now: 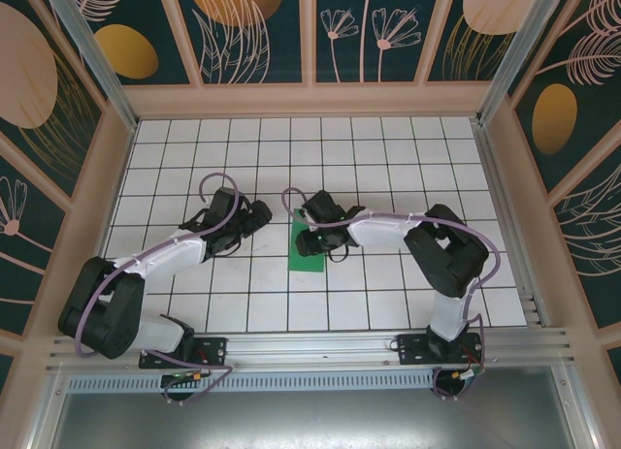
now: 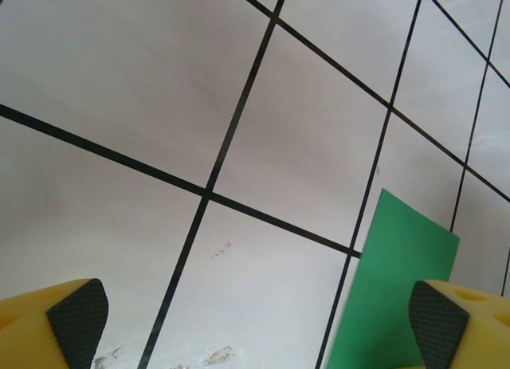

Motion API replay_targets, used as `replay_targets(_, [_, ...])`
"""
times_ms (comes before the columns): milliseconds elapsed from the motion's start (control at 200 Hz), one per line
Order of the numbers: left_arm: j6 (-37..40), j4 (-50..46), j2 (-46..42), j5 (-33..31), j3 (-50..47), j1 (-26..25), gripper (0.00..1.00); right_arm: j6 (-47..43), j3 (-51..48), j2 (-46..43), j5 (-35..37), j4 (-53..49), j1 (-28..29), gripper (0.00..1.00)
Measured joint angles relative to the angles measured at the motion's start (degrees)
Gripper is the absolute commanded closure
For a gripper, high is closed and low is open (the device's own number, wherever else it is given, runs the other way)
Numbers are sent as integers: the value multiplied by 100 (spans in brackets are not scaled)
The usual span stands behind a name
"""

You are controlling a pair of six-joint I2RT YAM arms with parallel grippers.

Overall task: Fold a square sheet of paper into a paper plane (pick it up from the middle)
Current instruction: Rotate the paper at the center of the table.

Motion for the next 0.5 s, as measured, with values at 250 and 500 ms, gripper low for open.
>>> replay_targets(250, [0, -11, 0, -85, 0, 7, 1, 109, 122, -339, 538, -741, 7, 31])
replay_targets(500, [57, -2, 4, -162, 0, 149, 1, 1156, 444, -295, 1235, -1126, 879, 13])
